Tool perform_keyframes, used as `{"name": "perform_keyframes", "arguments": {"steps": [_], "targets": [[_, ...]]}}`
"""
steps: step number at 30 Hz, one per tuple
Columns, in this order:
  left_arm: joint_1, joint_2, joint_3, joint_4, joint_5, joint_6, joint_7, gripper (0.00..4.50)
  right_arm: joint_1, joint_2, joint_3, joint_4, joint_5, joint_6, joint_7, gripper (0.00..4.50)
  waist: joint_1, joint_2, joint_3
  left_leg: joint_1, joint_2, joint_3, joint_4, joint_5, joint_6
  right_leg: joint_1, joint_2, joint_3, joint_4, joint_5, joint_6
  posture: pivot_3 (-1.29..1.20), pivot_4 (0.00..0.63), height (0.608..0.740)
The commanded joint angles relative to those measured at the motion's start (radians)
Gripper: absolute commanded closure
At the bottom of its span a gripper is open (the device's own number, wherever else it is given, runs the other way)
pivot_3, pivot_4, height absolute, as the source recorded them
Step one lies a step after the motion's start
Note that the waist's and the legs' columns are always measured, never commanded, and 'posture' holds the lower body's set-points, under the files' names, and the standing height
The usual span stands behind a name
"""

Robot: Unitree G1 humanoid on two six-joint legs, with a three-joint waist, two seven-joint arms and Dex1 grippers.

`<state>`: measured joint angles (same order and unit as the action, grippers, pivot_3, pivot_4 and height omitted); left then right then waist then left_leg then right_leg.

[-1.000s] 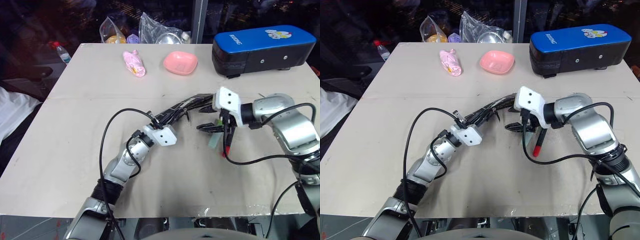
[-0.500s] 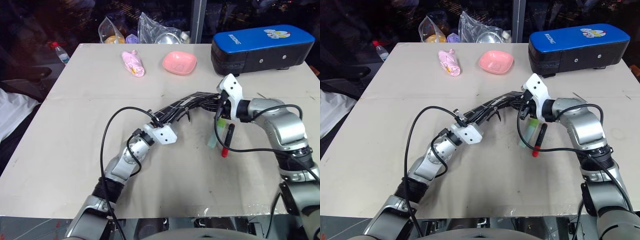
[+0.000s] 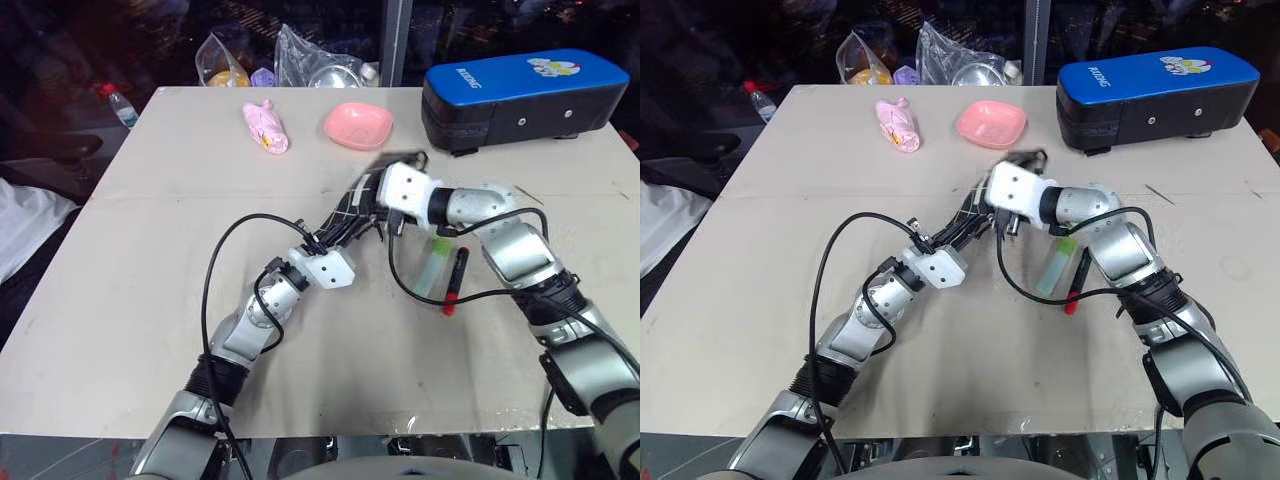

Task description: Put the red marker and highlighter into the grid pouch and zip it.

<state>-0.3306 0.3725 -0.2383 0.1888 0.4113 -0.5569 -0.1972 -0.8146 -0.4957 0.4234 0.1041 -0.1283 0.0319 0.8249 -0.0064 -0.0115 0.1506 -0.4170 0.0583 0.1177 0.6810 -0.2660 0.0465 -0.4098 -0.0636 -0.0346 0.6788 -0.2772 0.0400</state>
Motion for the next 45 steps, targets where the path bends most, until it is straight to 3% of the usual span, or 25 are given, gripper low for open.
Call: {"name": "perform_keyframes", "arguments": {"steps": [1, 3, 4, 27, 40, 45], "targets": [[-0.015, -0.011, 0.005, -0.028, -0.004, 0.0, 0.013, 4.5, -0.015, -0.012, 0.043, 0.013, -0.071, -0.163, 0.029, 1.26, -0.001, 0.0, 0.0, 0.0, 0.0, 0.0, 0.0, 0.0, 0.0, 0.0, 0.0, 0.0, 0.0, 0.0, 0.0, 0.0, 0.15, 0.74], [-0.014, -0.012, 0.005, -0.029, -0.004, 0.003, 0.013, 4.5, -0.017, -0.016, 0.044, 0.033, -0.103, -0.207, 0.027, 0.26, -0.003, 0.0, 0.0, 0.0, 0.0, 0.001, 0.001, 0.0, 0.0, 0.0, 0.0, 0.002, 0.0, 0.0, 0.0, 0.0, 0.15, 0.74], [-0.014, -0.013, 0.005, -0.03, -0.004, 0.005, 0.013, 4.5, -0.016, -0.018, 0.043, 0.042, -0.117, -0.223, 0.027, 0.05, -0.004, 0.0, 0.0, 0.0, 0.0, 0.001, 0.002, 0.0, 0.0, 0.0, 0.0, 0.001, 0.001, 0.0, 0.0, 0.0, 0.15, 0.74], [-0.05, -0.042, 0.039, -0.05, -0.056, 0.017, 0.004, 4.5, -0.002, -0.01, 0.006, 0.139, -0.261, -0.33, -0.043, 0.05, -0.004, 0.0, 0.0, 0.0, 0.001, 0.002, 0.002, 0.0, 0.0, 0.0, 0.001, 0.001, 0.001, 0.0, 0.0, 0.0, 0.15, 0.74], [-0.038, -0.041, 0.031, -0.033, -0.061, 0.02, -0.009, 4.5, 0.054, 0.014, -0.085, 0.035, -0.147, -0.134, -0.003, 0.05, -0.004, 0.0, 0.0, 0.0, 0.001, 0.002, 0.002, 0.0, 0.0, 0.0, 0.001, 0.001, 0.001, 0.0, 0.0, 0.0, 0.15, 0.74], [-0.032, -0.031, 0.049, -0.025, -0.065, 0.023, -0.001, 4.5, 0.195, -0.025, -0.26, -0.186, 0.153, 0.11, 0.114, 0.05, 0.007, 0.0, 0.0, 0.0, 0.001, 0.001, 0.002, 0.0, 0.0, 0.001, 0.001, 0.001, 0.001, 0.0, 0.0, 0.0, 0.15, 0.74]]}}
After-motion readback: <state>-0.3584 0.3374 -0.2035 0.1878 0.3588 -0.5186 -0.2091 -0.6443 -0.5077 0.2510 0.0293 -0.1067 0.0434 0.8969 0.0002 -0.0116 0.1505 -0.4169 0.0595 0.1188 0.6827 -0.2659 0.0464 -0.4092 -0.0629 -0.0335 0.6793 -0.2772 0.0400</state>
